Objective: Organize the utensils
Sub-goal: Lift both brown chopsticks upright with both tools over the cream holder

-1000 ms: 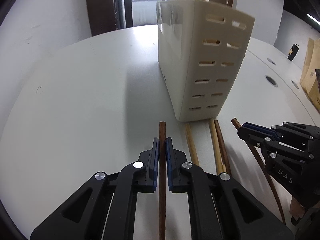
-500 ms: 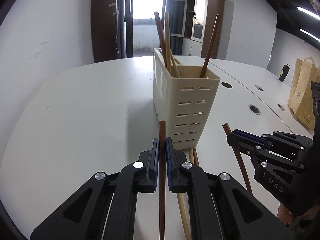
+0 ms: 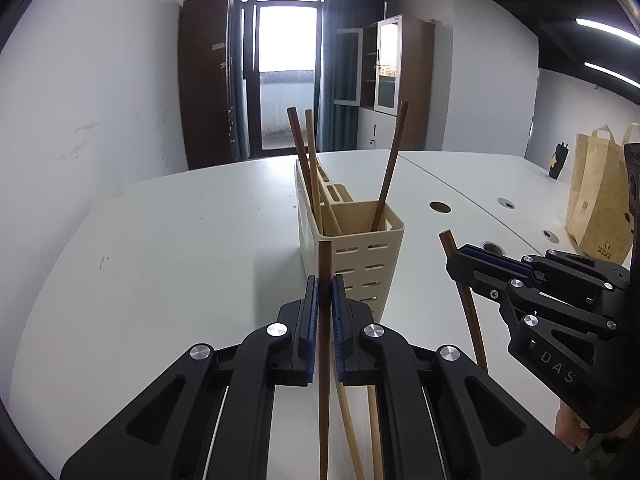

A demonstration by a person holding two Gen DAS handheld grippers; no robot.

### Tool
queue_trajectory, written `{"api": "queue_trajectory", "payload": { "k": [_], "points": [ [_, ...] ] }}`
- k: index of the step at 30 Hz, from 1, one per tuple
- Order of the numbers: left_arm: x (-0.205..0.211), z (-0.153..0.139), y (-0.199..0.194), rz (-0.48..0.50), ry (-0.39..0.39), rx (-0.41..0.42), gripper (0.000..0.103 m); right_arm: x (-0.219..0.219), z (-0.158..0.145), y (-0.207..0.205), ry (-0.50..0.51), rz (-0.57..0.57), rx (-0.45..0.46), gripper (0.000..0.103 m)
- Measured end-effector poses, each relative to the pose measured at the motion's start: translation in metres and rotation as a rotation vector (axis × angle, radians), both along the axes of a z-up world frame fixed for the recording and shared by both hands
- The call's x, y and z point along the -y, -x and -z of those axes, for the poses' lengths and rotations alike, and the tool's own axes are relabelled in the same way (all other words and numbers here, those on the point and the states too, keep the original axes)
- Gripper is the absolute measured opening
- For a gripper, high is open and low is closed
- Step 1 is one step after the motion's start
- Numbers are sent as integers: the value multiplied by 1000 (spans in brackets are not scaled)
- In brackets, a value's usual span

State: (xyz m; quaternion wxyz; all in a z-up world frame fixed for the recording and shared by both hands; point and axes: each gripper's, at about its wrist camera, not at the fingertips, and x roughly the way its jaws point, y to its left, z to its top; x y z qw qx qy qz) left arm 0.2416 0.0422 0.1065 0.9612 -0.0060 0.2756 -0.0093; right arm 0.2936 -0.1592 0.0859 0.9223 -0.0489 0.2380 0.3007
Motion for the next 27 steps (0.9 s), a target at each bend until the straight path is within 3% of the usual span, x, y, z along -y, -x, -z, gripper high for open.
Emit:
{"api": "queue_trajectory", "payload": {
  "k": [9,18,27],
  "points": [
    [0,-18,-4,11,11,68,6,-2,-32,-2,-34,-10,74,8],
    [7,-39,-12,33,22,160,6,-1,-42,-19,-95,-13,138,8],
    [12,-62,-18,9,-14,271,6,10,-58,-35,-198,-5,215,8]
  ]
}}
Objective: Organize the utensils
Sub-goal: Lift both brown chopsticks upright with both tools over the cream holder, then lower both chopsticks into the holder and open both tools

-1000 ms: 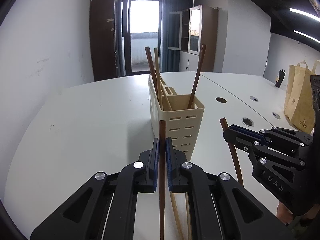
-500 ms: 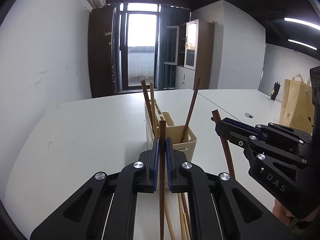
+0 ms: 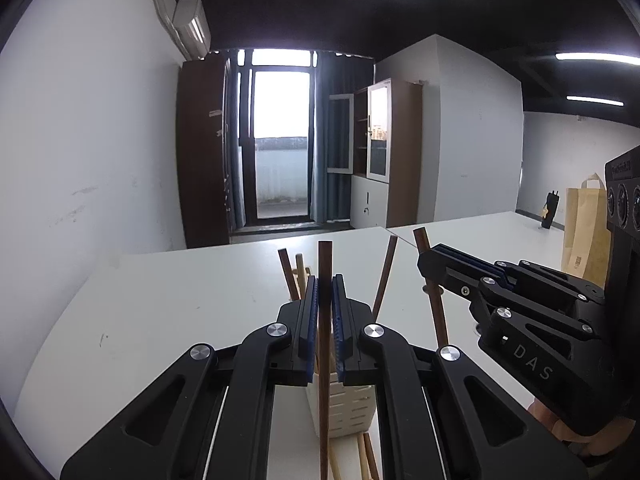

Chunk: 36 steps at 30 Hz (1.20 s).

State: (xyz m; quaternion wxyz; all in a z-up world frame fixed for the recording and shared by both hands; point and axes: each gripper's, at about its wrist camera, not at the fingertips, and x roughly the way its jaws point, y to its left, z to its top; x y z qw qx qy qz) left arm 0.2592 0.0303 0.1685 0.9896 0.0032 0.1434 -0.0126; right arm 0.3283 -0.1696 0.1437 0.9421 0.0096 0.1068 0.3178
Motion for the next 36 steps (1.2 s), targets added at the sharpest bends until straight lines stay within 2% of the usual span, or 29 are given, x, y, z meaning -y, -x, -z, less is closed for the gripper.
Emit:
{"api": "queue_trajectory", "payload": {
  "k": [2,9,20,23,29,32,36],
  "points": [
    [1,-3,1,-15,-12,37,6,1,-3,-2,-20,-3,21,8],
    [2,-19,5,-31,19,152,6,7,-13,-9,-97,-7,104,8],
    [1,-36,40,-72,86,468,6,25,-37,1,-256,-3,289,7],
    [2,-38,46,-75,101,532,6,32,-41,2,-309,7,333,7],
    [6,-35,44,-74,129,584,6,37,-39,-7,-384,1,379,7],
    [8,-35,40,-82,130,603,6,35,-36,-9,-399,34,427,7],
    [8,-31,27,-86,126,598,6,34,-31,-25,-428,22,417,7]
  ]
}}
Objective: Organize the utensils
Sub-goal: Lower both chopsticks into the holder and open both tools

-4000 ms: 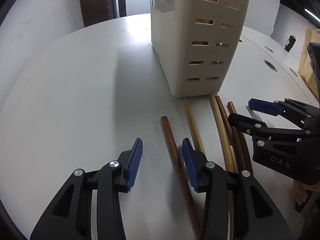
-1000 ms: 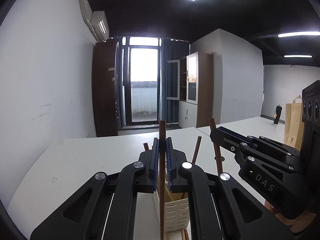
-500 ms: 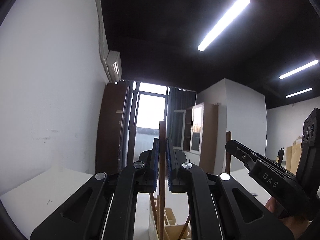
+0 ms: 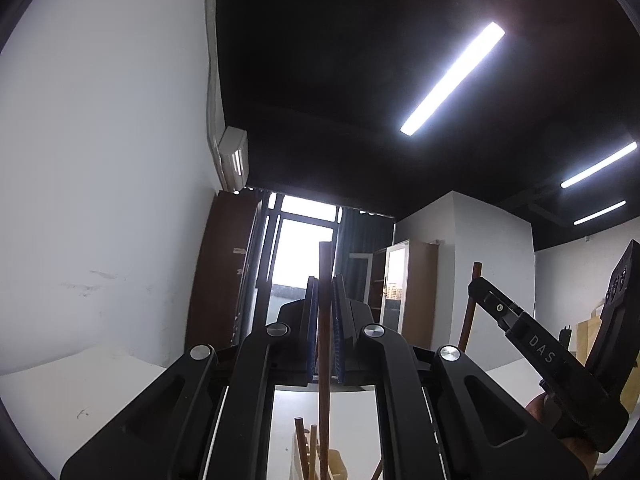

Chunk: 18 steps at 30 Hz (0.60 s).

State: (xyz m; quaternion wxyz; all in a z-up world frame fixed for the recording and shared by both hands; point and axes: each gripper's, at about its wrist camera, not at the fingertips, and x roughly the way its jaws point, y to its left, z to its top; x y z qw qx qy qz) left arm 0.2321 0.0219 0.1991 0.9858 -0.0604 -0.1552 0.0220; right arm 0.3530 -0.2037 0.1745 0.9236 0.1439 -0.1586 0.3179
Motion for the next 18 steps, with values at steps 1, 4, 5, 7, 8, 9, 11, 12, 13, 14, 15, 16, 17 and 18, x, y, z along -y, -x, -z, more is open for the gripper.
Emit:
{"api": "queue_trajectory", "payload": {
  "k": [1,4,5,7,8,9,11,12,13,14,15,16,17,18],
  "points": [
    [-1,2,-3,0,2,-2,6,-1,2,-2,-2,-4,-5,7],
    [0,4,-15,-3,4,-22,6,-4,7,-13,-4,-27,-33,7],
    [-1,6,-19,2,10,-31,6,-5,10,-15,-5,-33,-39,7],
    [-1,8,-26,4,10,-52,6,-10,14,-20,4,-36,-48,7],
    [0,10,-28,0,7,-58,6,-12,16,-21,10,-41,-55,7],
    [0,12,-30,-2,2,-65,6,-14,17,-22,18,-44,-62,7],
    [-1,16,-36,-5,-1,-82,6,-17,20,-25,29,-49,-74,8],
    [-2,17,-38,-2,0,-91,6,-19,20,-27,38,-52,-82,8],
    [-3,19,-40,1,1,-102,6,-20,21,-28,44,-51,-86,8],
    [-4,21,-43,6,5,-113,6,-21,21,-28,51,-53,-90,8],
    [-5,22,-45,12,10,-123,6,-22,22,-29,61,-52,-94,8],
    [-6,24,-47,19,11,-134,6,-22,23,-29,66,-48,-96,8],
    [-6,26,-49,22,10,-143,6,-23,24,-29,71,-47,-102,8],
    [-7,27,-50,26,9,-150,6,-23,25,-30,77,-49,-111,8]
  ]
}}
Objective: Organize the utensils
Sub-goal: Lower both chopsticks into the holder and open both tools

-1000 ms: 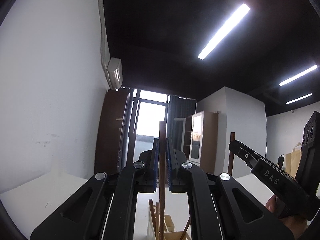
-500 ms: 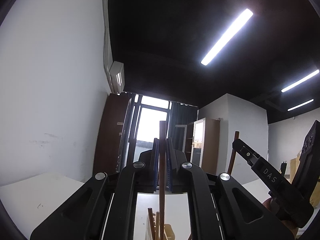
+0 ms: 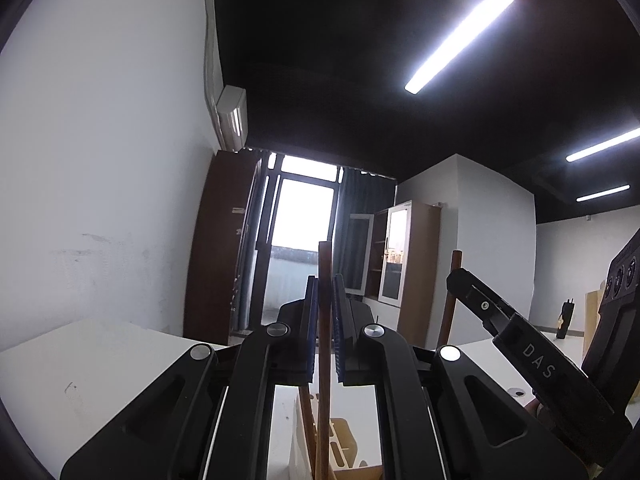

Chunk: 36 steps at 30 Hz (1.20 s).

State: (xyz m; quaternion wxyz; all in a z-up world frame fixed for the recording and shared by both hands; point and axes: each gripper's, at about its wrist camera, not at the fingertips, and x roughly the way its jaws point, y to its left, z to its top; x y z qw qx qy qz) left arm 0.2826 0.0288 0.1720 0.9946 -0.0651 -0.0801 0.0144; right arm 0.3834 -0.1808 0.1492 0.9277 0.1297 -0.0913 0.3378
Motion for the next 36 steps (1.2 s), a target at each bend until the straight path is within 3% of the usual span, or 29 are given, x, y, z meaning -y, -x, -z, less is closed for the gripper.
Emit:
{"api": "queue_trajectory", "payload": {
  "k": [8,20,36],
  "points": [
    [-7,12,-12,68,16,-85,6,1,6,-6,49,-6,-60,8],
    [-5,27,-13,77,-49,-167,6,-2,13,5,139,6,-87,8],
    [-11,35,-5,100,-76,-219,7,-6,25,11,212,11,-156,9]
  ]
}}
